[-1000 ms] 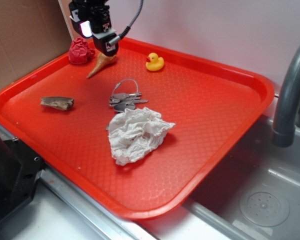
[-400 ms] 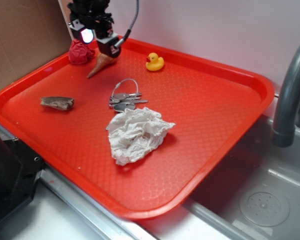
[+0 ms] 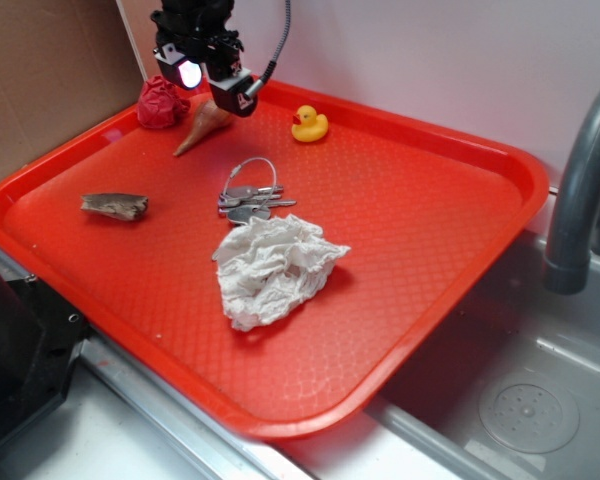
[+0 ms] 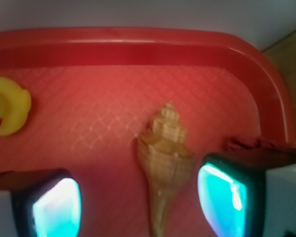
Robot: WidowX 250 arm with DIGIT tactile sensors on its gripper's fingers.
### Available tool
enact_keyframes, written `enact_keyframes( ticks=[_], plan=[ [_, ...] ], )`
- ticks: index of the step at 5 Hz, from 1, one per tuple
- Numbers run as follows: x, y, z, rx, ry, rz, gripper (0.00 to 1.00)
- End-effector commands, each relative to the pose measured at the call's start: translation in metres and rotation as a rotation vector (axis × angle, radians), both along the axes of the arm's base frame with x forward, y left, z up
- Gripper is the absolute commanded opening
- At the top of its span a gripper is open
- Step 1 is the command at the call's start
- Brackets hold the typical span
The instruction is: Grab the shell.
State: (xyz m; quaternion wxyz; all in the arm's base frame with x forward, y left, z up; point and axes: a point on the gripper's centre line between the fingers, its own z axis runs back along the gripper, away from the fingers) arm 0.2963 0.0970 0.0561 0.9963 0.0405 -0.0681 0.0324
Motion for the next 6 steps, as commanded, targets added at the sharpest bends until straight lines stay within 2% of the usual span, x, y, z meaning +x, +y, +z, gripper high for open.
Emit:
enact_keyframes(
  ticks=[1,2,4,5,6],
  plan=[
    [0.017,0.011,0.008,0.03,-0.043,0.005,1.0],
    [0.022,0.012,0.006,0.036,-0.044,0.0,1.0],
    [0.035,0.01,-0.03,0.06,0.027,-0.032,0.97],
    [0.035,0.009,-0.039,0.076,0.056,-0.027,0.0],
    [0.034,0.007,-0.04,0.084,0.065,-0.028,0.0]
  ],
)
